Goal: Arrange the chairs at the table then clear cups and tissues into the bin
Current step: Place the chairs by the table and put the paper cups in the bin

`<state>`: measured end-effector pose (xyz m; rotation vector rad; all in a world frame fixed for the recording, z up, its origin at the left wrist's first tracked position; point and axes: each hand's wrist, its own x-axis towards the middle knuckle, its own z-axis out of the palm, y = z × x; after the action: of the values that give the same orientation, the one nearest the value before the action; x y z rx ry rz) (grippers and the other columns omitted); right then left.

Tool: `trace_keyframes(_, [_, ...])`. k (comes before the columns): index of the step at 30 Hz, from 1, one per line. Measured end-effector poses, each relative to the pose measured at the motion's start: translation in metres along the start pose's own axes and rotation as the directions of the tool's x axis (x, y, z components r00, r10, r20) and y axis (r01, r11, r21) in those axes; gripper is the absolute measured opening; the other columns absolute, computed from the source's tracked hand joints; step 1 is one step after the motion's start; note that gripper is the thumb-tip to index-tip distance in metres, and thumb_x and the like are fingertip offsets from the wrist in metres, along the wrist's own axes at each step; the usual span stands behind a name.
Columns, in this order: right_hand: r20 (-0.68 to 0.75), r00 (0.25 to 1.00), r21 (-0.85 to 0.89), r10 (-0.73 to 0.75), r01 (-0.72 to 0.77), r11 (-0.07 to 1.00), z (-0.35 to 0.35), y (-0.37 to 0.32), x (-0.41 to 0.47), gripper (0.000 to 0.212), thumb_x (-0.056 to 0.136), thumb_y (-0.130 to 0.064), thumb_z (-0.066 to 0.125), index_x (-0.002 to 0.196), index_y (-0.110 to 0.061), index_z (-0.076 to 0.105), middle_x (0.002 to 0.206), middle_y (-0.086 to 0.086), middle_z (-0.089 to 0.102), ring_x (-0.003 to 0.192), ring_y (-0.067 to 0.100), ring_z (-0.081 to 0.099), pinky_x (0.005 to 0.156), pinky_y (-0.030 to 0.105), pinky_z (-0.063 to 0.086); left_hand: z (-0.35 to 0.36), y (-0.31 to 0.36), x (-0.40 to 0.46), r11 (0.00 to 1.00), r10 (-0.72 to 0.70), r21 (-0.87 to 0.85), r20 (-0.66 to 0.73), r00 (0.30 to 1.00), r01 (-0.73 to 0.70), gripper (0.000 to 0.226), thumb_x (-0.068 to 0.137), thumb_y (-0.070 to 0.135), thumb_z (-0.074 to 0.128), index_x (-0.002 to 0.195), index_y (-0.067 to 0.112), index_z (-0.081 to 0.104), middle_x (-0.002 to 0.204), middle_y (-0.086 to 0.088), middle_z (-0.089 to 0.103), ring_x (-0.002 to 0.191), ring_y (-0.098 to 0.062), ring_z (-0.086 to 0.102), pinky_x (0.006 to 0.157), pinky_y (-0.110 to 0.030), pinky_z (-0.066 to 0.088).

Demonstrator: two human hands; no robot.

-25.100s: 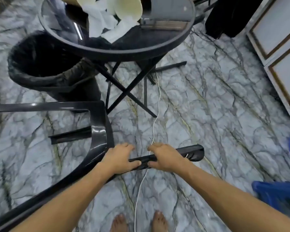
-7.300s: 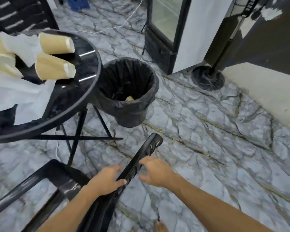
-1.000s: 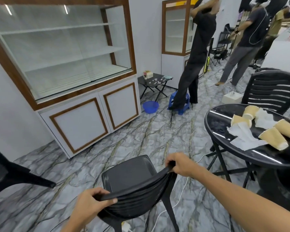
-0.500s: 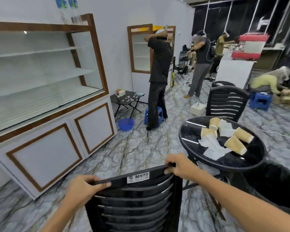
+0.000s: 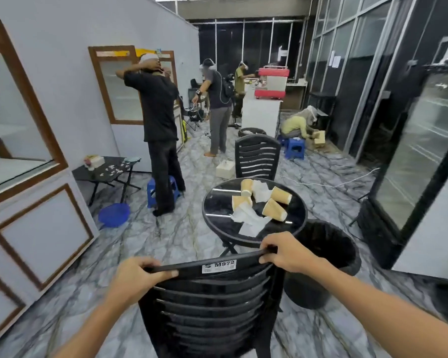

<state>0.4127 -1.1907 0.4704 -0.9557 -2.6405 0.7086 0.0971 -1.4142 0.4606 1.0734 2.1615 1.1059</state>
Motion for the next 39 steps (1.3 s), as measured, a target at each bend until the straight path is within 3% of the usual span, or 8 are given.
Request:
trace_keyframes(5, [-0.040, 0.992, -0.030, 0.117, -0.118, 0.993, -0.019, 0.047, -0.032, 0.016, 0.079, -0.025, 0.081, 0.079, -0.025, 0.065, 0.080, -0.009, 0.064, 0.073, 0.006, 0.059, 0.069, 0.021, 0.048, 0.061, 0.035, 0.026, 0.992, 0.115, -0.062, 0.061, 0.992, -0.111, 0.036, 0.056, 0.027, 0.098, 0.066, 0.008, 0.069, 0.067, -0.004, 0.073, 0.052, -0.001, 0.061, 0.049, -0.009, 0.042])
trace_keyframes(11, [-0.075, 0.972, -0.085, 0.224, -0.230, 0.969, -0.030, 0.098, -0.054, 0.013, 0.085, -0.024, 0.075, 0.086, -0.018, 0.064, 0.088, -0.004, 0.063, 0.082, 0.012, 0.058, 0.076, 0.031, 0.049, 0.128, 0.047, 0.061, 0.987, 0.146, -0.090, 0.140, 0.979, -0.134, 0.042, 0.052, 0.031, 0.098, 0.066, 0.007, 0.068, 0.062, -0.003, 0.073, 0.052, -0.003, 0.061, 0.052, -0.013, 0.043])
trace_keyframes(15, [-0.070, 0.965, -0.116, 0.252, -0.259, 0.959, -0.031, 0.129, -0.065, 0.015, 0.088, -0.024, 0.072, 0.084, -0.021, 0.058, 0.086, -0.010, 0.055, 0.081, 0.009, 0.052, 0.070, 0.019, 0.041, 0.169, 0.053, 0.075, 0.982, 0.172, -0.106, 0.179, 0.969, -0.155, 0.042, 0.056, 0.023, 0.098, 0.068, -0.001, 0.066, 0.055, -0.004, 0.070, 0.046, -0.004, 0.056, 0.047, -0.014, 0.041])
trace_keyframes(19, [-0.084, 0.952, -0.094, 0.295, -0.302, 0.949, -0.036, 0.159, -0.072, 0.016, 0.087, -0.026, 0.072, 0.083, -0.018, 0.059, 0.087, -0.005, 0.058, 0.085, 0.015, 0.055, 0.078, 0.034, 0.048, 0.199, 0.070, 0.092, 0.978, 0.203, -0.103, 0.222, 0.954, -0.184, 0.036, 0.059, 0.017, 0.096, 0.066, 0.000, 0.065, 0.051, 0.005, 0.067, 0.042, 0.002, 0.054, 0.045, -0.011, 0.040])
trace_keyframes(24, [-0.143, 0.951, -0.019, 0.275, -0.280, 0.960, -0.035, 0.170, -0.062, 0.016, 0.086, -0.025, 0.072, 0.082, -0.018, 0.059, 0.085, -0.003, 0.058, 0.083, 0.014, 0.054, 0.075, 0.033, 0.047, 0.203, 0.078, 0.125, 0.980, 0.195, -0.073, 0.217, 0.956, -0.183, 0.040, 0.052, 0.037, 0.097, 0.063, 0.011, 0.068, 0.058, 0.005, 0.072, 0.046, -0.004, 0.057, 0.049, -0.017, 0.043])
trace_keyframes(30, [-0.248, 0.932, 0.025, 0.263, -0.265, 0.964, -0.028, 0.176, -0.044, 0.021, 0.086, -0.024, 0.073, 0.084, -0.030, 0.053, 0.088, -0.006, 0.057, 0.086, 0.009, 0.052, 0.073, 0.022, 0.038, 0.199, 0.082, 0.136, 0.967, 0.254, -0.054, 0.175, 0.951, -0.248, 0.035, 0.059, 0.027, 0.096, 0.062, 0.007, 0.067, 0.058, 0.004, 0.070, 0.052, -0.004, 0.060, 0.058, -0.024, 0.046])
trace_keyframes(34, [-0.248, 0.936, 0.033, 0.249, -0.248, 0.968, -0.019, 0.171, -0.035, 0.017, 0.088, -0.023, 0.070, 0.085, -0.025, 0.054, 0.089, -0.004, 0.055, 0.086, 0.013, 0.051, 0.077, 0.029, 0.044, 0.193, 0.077, 0.141, 0.954, 0.299, -0.061, 0.123, 0.946, -0.293, 0.031, 0.056, 0.024, 0.097, 0.062, 0.015, 0.068, 0.060, 0.007, 0.072, 0.060, -0.006, 0.066, 0.061, -0.011, 0.048])
trace_keyframes(39, [-0.247, 0.938, 0.020, 0.243, -0.246, 0.969, -0.011, 0.168, -0.027, 0.014, 0.090, -0.024, 0.069, 0.088, -0.020, 0.056, 0.091, -0.003, 0.054, 0.087, 0.014, 0.050, 0.079, 0.031, 0.045, 0.184, 0.062, 0.147, 0.955, 0.297, -0.055, 0.117, 0.948, -0.292, 0.037, 0.053, 0.041, 0.096, 0.071, 0.019, 0.072, 0.068, 0.007, 0.075, 0.069, -0.008, 0.071, 0.069, -0.022, 0.052])
